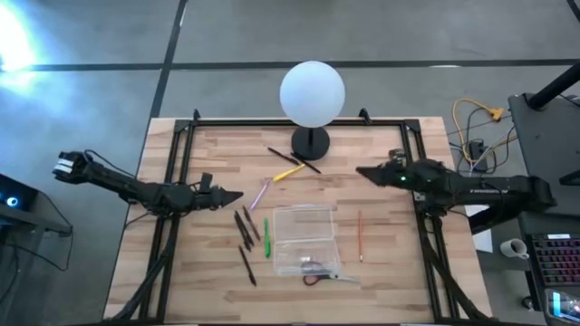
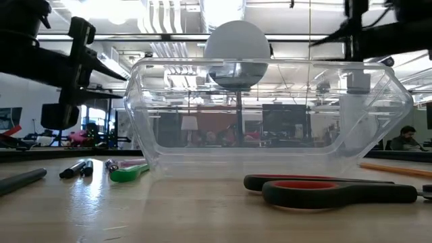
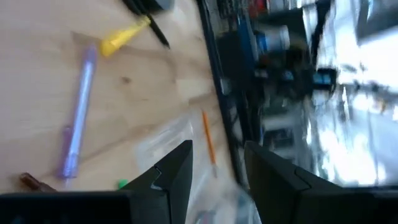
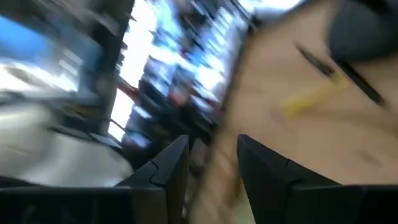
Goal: Pick & place school supplies into a supply box
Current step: Put the black scissors into the transparent supply box
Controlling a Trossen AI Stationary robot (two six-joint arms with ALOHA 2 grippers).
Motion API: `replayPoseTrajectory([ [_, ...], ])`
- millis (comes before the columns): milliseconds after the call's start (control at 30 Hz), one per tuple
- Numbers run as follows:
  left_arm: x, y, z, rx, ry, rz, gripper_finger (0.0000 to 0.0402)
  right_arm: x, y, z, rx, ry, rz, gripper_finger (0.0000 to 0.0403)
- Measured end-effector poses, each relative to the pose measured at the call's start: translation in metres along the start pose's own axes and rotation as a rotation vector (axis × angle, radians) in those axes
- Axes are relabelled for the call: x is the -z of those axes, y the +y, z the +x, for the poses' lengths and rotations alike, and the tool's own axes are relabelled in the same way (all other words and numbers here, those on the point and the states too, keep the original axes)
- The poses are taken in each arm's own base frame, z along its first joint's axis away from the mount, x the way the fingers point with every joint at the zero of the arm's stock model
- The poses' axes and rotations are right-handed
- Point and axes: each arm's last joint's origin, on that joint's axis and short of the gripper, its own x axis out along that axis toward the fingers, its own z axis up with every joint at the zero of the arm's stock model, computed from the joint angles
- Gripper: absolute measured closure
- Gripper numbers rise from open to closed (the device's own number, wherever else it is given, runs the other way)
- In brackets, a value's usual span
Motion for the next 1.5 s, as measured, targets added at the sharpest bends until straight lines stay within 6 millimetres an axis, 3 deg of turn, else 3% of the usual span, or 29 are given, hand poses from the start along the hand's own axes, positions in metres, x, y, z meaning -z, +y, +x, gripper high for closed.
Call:
replayPoseTrajectory([
  [233,0.016,-0.046,0.011,0.082,0.277,0.24,0.0272,0.021,0.026,0.01,0.369,0.435,-0.162,0.0273],
  [400,0.04,-0.075,0.021,-0.109,0.465,0.51,0.0272,0.053,0.033,0.002,0.629,0.657,-0.227,0.0271],
  [633,0.082,-0.091,0.038,-0.266,0.665,0.731,0.0272,0.114,0.03,0.001,0.653,0.82,-0.13,0.0271],
  [833,0.114,-0.085,0.046,-0.283,0.861,0.753,0.0272,0.163,0.044,0.008,0.454,0.907,0.006,0.0271],
  [1133,0.13,-0.064,0.048,-0.232,0.948,0.77,0.0272,0.217,0.043,0.05,0.51,0.89,0.079,0.0271],
  [1333,0.126,-0.048,0.047,-0.268,0.966,0.771,0.0272,0.235,0.039,0.081,0.591,0.822,0.148,0.0271],
  [1500,0.123,-0.043,0.047,-0.288,0.962,0.77,0.0272,0.235,0.038,0.095,0.642,0.735,0.242,0.0271],
])
